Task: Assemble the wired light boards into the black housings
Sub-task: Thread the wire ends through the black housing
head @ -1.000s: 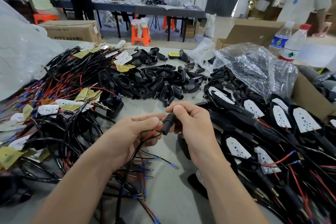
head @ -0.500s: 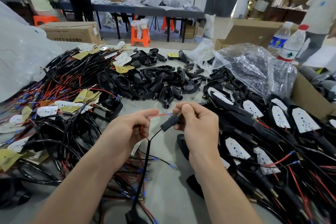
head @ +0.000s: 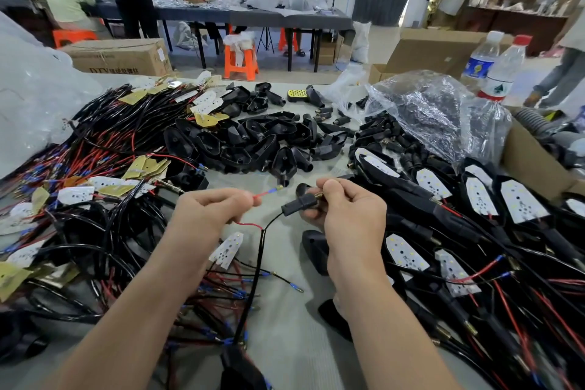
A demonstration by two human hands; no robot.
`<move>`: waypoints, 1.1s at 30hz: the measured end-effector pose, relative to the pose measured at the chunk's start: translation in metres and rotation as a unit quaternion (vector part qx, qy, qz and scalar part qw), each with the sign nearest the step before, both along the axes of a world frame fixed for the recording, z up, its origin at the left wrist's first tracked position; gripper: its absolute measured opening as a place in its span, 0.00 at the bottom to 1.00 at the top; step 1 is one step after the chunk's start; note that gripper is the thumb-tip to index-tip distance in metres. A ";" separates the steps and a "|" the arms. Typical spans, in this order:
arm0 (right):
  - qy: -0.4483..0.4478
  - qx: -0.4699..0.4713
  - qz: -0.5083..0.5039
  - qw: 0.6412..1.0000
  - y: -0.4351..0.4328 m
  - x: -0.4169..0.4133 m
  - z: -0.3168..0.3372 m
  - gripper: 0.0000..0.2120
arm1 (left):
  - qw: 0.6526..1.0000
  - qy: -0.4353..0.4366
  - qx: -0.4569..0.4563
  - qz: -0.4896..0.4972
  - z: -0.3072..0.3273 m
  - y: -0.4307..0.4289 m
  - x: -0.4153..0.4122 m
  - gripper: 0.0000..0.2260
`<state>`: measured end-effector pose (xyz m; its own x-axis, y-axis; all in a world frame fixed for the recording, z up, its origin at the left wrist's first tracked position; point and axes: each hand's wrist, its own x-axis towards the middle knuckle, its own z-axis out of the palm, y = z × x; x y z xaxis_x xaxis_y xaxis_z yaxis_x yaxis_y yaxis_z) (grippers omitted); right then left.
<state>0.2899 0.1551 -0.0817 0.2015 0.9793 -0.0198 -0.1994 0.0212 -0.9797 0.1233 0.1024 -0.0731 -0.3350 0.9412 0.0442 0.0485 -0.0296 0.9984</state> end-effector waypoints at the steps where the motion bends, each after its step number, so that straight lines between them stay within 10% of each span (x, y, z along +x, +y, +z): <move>1: 0.005 -0.003 -0.002 1.000 0.000 0.000 0.000 0.17 | 0.999 0.039 -0.001 -0.004 -0.001 -0.001 0.003 0.12; 26: 0.069 -0.013 0.021 0.997 -0.002 -0.001 0.005 0.14 | 0.946 0.283 0.043 0.149 -0.001 -0.009 0.014 0.10; 33: 0.118 -0.022 0.089 0.989 -0.004 0.002 0.011 0.14 | 0.993 0.114 0.008 0.034 -0.002 -0.004 0.006 0.10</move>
